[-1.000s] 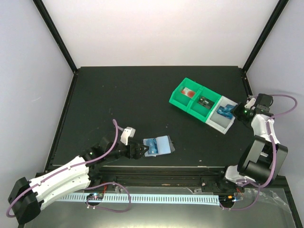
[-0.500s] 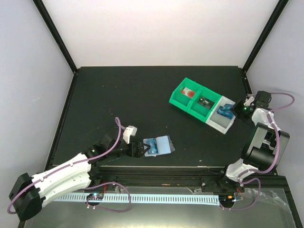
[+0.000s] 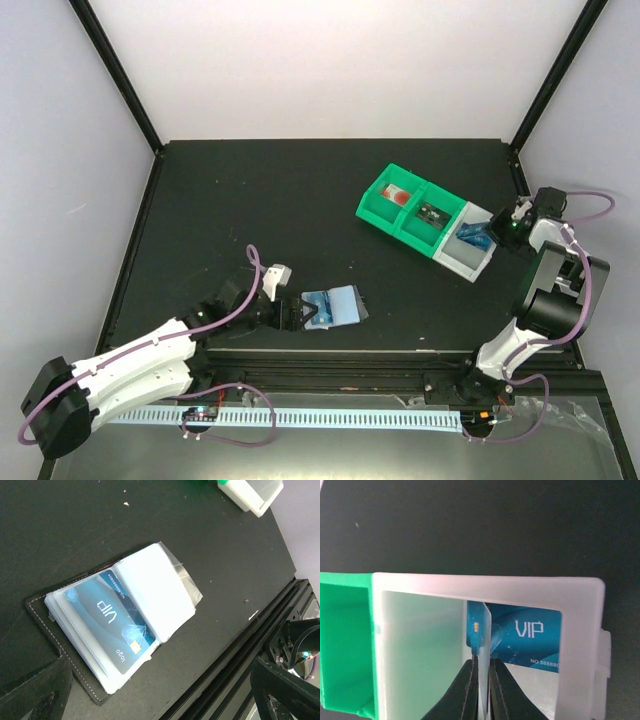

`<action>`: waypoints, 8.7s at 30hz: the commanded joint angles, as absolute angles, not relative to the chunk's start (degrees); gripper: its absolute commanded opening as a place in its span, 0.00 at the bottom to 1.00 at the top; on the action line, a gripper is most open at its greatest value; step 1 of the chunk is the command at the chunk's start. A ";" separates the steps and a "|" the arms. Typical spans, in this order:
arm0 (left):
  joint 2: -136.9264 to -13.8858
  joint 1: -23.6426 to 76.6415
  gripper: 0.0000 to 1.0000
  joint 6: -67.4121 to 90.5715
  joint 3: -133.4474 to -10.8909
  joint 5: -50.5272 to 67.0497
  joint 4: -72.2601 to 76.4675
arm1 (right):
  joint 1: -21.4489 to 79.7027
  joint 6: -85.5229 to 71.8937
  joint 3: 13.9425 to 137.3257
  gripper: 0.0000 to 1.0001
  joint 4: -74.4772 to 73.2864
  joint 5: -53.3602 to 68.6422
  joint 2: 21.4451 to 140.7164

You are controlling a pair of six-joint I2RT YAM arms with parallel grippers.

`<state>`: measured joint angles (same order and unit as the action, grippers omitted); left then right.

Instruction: Take the credit cards out of the card holder

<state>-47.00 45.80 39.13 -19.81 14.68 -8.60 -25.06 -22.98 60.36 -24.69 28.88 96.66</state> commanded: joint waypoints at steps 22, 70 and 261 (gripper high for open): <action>-47.55 45.00 0.99 43.78 -23.98 9.21 -10.98 | -18.39 -27.37 68.55 0.32 -34.09 12.67 92.68; -75.67 44.74 0.02 48.57 -18.81 16.99 7.72 | 45.52 -40.09 38.04 0.31 -3.70 22.03 74.27; -46.44 44.81 0.71 60.34 -16.41 17.95 16.64 | 36.12 -59.82 20.14 0.01 24.71 30.25 63.93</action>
<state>-49.32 44.99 56.93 -17.56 16.80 8.88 36.27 -53.12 22.06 19.51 29.26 67.55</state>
